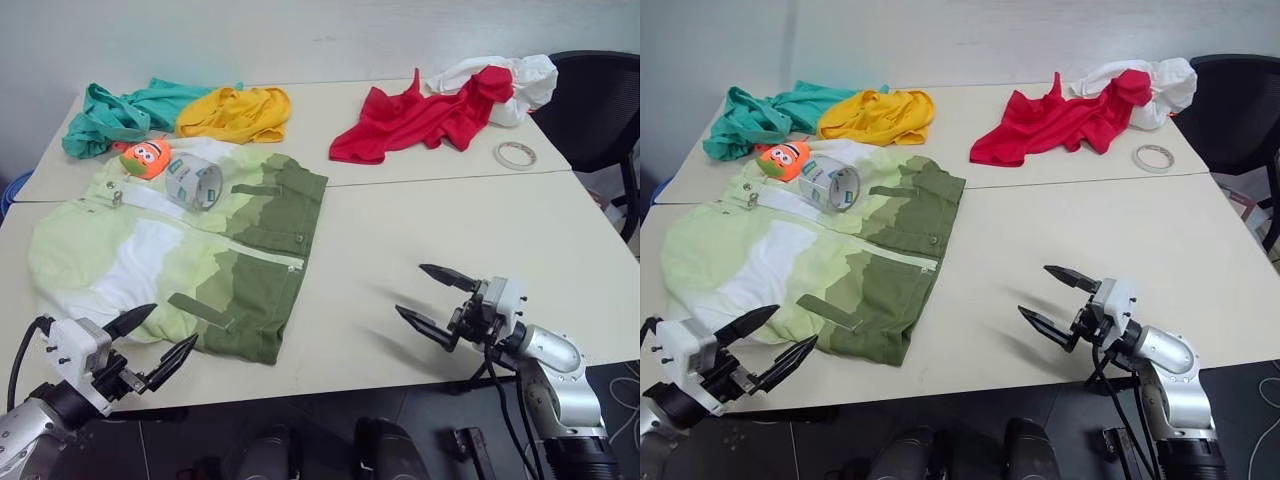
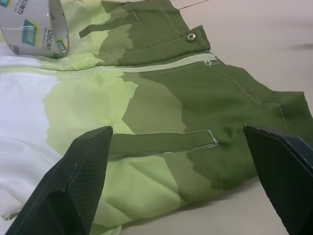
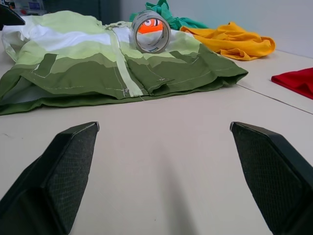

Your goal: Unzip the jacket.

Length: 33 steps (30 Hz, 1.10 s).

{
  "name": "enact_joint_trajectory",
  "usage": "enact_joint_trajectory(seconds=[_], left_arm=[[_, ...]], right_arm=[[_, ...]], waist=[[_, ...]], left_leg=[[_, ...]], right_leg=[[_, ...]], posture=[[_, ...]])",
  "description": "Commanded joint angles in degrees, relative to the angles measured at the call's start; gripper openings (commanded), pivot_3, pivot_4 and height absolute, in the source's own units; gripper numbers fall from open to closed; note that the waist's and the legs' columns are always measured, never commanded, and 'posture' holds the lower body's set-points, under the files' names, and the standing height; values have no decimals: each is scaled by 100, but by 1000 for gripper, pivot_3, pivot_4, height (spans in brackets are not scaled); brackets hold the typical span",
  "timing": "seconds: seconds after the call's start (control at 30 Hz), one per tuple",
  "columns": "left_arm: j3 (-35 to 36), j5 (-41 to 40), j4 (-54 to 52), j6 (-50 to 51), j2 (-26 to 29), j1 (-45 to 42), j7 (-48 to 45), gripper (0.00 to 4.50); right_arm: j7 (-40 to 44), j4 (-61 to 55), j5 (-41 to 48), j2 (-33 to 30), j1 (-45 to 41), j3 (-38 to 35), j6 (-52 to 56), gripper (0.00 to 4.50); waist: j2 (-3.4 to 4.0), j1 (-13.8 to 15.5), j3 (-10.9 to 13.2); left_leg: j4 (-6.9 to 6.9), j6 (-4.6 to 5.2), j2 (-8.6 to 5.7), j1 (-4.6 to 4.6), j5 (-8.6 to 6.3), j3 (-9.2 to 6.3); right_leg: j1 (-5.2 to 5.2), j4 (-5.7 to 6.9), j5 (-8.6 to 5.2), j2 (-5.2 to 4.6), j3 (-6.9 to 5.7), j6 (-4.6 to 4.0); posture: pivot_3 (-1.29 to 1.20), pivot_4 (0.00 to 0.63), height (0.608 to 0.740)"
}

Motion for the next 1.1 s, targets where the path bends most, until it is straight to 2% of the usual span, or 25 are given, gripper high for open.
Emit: enact_joint_trajectory(seconds=[0.03,0.17,0.3,0.43,0.6,0.7,0.8,0.87,0.93,1.1], left_arm=[[-23,426,-78,-538,4,-43,70,4500],[176,192,-161,-364,-110,-28,291,4500],[581,-340,150,9,-254,-169,650,4500],[1039,-181,341,-172,-840,-786,1940,4500],[182,1127,518,-328,-1059,-1140,2689,4500],[-246,1218,620,-450,-1206,-1664,2818,4500],[-677,1264,1003,-308,-1118,-2602,2849,4500],[-1006,1599,1808,-264,-928,-3584,2976,4500],[-1201,1846,2374,-303,-806,-4171,3060,4500],[-2166,2998,5566,-894,-538,-6669,3525,4500]], right_arm=[[36,-130,69,5,29,27,-50,4487],[-648,-647,425,283,-72,-19,629,4487],[-635,-930,256,818,-382,396,117,4487],[-877,-726,-148,1289,-930,577,-583,4487],[-953,-339,-153,1417,-1198,517,-869,4487],[-905,-176,-163,1307,-1183,465,-995,4487],[-959,-73,-164,1194,-1231,390,-1023,4487],[-947,-25,-143,1135,-1208,387,-1011,4487],[-935,2,-138,1117,-1201,388,-999,4487],[-1024,-177,-102,1129,-1082,418,-878,4487]], waist=[[0,2,0],[0,6,0],[1,-32,0],[-6,-13,-3],[-31,50,-19],[-42,51,-25],[-43,53,-25],[-44,28,-26],[-45,22,-27],[-49,27,-27]], left_leg=[[0,0,0,0,0,0],[-1,-1,1,0,0,-1],[-2,-10,7,1,-2,-2],[0,-8,7,0,0,-3],[2,1,-6,0,2,-5],[3,5,-10,-3,2,-8],[5,7,-10,-6,8,-9],[4,1,-8,-3,16,-11],[2,-7,-7,-3,26,-12],[-1,-10,3,-5,37,3]], right_leg=[[0,1,0,0,0,0],[-1,2,0,-2,1,0],[-5,5,0,2,3,0],[-5,10,-1,4,1,-1],[2,31,3,2,-5,6],[4,29,3,1,-9,6],[3,32,4,-2,-12,7],[3,39,5,0,-14,7],[1,48,4,10,-27,7],[-6,47,4,68,-48,7]], posture=[[0,150,740],[0,150,740],[0,150,740],[0,150,740],[0,150,740],[0,150,740],[0,150,740],[0,150,740],[0,150,740],[0,150,740]])
